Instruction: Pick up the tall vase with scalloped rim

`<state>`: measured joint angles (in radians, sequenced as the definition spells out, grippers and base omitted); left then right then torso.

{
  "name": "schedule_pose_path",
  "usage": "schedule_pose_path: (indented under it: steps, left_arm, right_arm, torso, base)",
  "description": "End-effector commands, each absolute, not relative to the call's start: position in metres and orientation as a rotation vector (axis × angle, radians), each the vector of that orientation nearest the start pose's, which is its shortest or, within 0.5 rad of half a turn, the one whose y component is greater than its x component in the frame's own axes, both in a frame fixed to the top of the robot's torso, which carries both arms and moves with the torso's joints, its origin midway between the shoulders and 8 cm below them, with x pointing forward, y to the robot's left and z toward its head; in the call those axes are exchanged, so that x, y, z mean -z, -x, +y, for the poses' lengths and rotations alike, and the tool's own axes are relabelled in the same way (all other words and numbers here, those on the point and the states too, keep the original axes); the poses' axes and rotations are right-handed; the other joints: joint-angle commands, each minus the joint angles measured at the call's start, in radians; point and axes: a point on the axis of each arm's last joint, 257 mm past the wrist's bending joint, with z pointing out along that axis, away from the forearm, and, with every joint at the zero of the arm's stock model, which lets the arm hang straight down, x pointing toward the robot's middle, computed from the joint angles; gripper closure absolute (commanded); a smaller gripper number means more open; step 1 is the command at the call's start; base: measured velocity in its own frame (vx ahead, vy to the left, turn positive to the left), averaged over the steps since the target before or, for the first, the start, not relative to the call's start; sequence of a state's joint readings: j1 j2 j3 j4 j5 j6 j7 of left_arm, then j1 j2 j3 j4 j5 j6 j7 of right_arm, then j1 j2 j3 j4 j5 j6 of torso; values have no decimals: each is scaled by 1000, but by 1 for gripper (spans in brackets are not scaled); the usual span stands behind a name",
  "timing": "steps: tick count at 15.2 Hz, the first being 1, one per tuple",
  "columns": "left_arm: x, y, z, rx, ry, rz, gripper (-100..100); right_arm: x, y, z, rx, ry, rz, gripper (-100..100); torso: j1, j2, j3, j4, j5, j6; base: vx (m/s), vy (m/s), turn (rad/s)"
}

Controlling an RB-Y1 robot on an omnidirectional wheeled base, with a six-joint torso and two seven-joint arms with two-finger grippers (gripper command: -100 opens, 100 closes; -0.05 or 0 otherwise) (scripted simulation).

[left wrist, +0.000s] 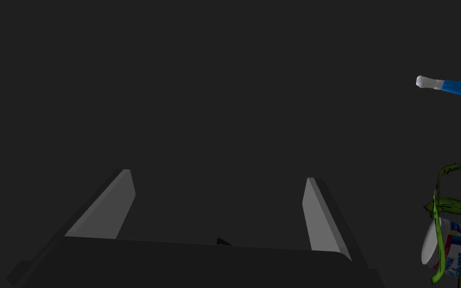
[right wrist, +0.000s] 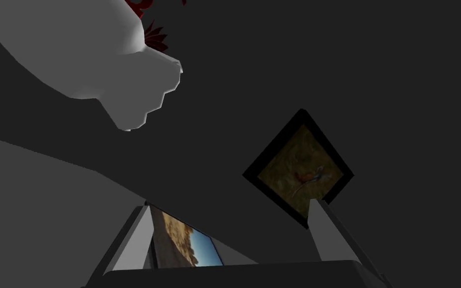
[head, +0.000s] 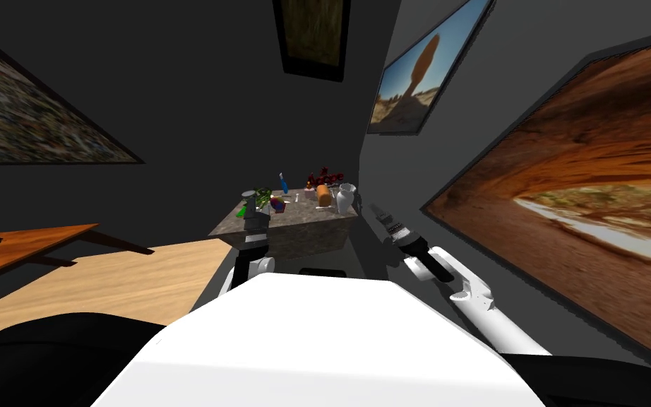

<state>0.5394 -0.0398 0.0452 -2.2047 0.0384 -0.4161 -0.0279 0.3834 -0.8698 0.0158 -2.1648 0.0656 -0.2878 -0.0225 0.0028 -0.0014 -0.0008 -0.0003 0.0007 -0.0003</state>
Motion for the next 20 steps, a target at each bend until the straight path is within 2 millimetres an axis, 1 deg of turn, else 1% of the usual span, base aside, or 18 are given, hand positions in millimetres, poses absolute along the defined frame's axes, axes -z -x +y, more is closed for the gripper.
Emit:
schedule_pose_path:
  steps: [1,3,6,7,11,12,15,16,20]
  left_arm:
    - [40,-360,314,1192,852,688,0]
    - [40,-360,314,1192,852,688,0]
    - [40,-360,314,1192,852,688,0]
    - [40,-360,314,1192,852,688,0]
    - [40,-360,314,1192,852,688,0]
    - [40,-360,314,1192,852,688,0]
    - [40,-360,314,1192,852,688,0]
    - [40,-360,314,1192,852,688,0]
    - [40,-360,314,1192,852,688,0]
  right_arm:
    - [57,-405,-237,-1003,-55,1470,-100]
    - [60,-409,-238,-960,-8,1501,-100]
    - [62,-408,-238,-931,51,1541,-100]
    - [65,-411,-240,-895,81,1557,-100]
    - [67,-411,-240,-862,145,1597,-100]
    - [70,-414,-243,-818,185,1617,-100]
    - [71,-414,-244,-788,240,1649,-100]
    - [74,-417,-248,-746,274,1662,-100]
    - [75,-417,-249,-710,337,1696,-100]
  torso:
    - [0,0,0,0,0,0]
    - [-1,0,0,0,0,0]
    - [0,0,0,0,0,0]
    - [-1,0,0,0,0,0]
    - [-1,0,0,0,0,0]
    - [-2,1,0,0,0,0]
    - [0,0,0,0,0,0]
    - [-1,0,0,0,0,0]
    - [0,0,0,0,0,0]
  base:
    - [16,34,26]
    - [10,27,26]
    - [13,36,26]
    - [10,39,50]
    - [14,28,19]
    - [15,26,57]
    - [17,30,31]
    - [17,39,44]
    - [13,30,21]
